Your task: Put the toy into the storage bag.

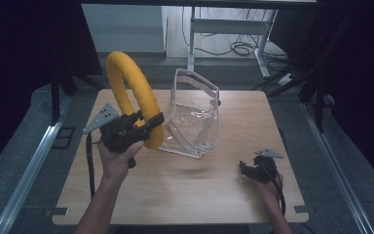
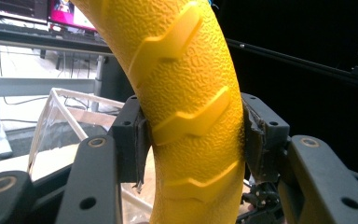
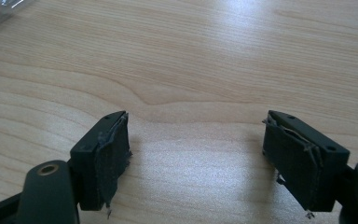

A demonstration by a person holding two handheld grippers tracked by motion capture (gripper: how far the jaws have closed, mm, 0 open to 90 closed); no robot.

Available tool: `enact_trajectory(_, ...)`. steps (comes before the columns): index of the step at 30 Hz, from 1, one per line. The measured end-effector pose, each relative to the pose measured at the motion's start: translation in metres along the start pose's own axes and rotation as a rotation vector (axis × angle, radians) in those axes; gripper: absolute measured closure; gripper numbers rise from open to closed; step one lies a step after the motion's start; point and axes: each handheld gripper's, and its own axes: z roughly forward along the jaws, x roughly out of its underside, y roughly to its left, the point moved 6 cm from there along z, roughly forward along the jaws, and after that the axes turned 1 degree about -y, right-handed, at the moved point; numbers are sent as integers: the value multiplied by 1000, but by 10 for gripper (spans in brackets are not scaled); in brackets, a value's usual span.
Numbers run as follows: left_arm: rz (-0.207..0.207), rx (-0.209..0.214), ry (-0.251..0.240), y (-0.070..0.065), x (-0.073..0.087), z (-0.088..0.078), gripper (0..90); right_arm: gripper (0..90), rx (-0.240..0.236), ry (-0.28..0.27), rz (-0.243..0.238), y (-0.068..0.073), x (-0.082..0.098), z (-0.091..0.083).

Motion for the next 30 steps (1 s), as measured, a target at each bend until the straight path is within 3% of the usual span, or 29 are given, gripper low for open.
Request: enact_trajectory(30,60,2,-56,-19,-54,31,486,228,-3,-5,4,0,0,0)
